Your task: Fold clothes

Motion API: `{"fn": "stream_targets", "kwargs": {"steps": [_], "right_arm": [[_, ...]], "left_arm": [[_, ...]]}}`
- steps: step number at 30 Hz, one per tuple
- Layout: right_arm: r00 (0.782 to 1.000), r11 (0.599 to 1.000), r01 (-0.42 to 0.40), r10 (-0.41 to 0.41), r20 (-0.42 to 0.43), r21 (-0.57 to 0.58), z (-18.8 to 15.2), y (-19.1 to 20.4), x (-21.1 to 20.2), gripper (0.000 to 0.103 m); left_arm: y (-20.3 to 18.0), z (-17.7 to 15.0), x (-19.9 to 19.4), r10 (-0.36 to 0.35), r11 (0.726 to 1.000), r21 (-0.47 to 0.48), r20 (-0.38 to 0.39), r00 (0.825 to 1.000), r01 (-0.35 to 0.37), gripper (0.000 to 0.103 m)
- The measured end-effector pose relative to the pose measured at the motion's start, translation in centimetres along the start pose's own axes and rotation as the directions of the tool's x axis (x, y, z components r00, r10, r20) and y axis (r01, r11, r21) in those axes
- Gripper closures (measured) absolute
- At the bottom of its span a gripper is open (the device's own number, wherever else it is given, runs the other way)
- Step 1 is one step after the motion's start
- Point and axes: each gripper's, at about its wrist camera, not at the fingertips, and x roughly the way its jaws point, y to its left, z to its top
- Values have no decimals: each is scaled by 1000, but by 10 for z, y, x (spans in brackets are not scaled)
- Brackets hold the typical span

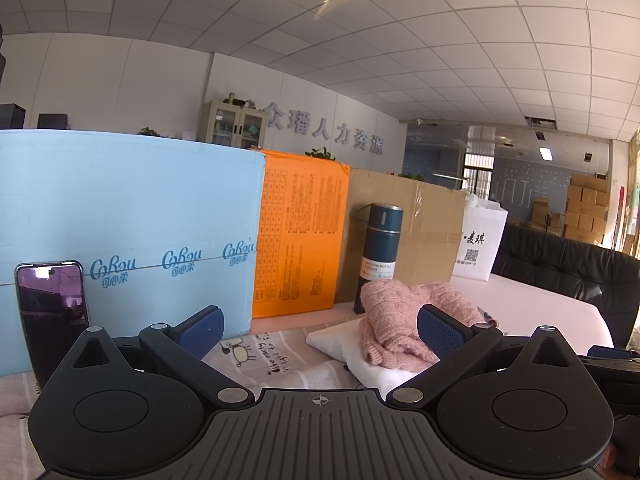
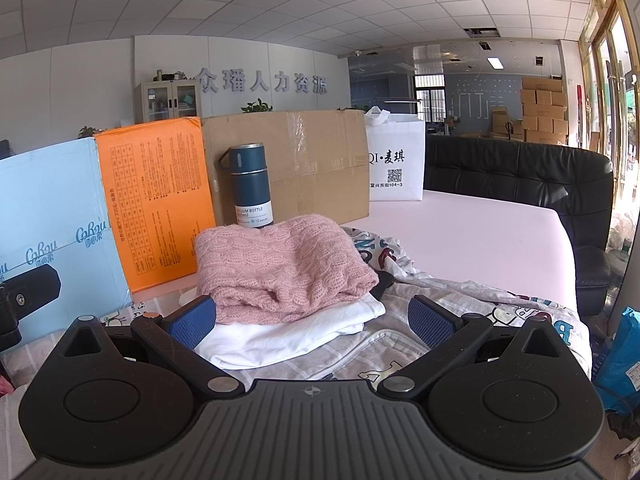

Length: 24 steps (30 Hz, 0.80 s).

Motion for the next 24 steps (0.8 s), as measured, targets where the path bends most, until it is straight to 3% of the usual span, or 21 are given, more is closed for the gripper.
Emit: {"fn": "stream_targets", "kwargs": {"steps": [24], "right_arm": [[1000,1000,0,0,-1,-2,0,1,-1,0]], "left_arm": [[0,0,1,1,1000,-2,3,1000,-1,0]]}}
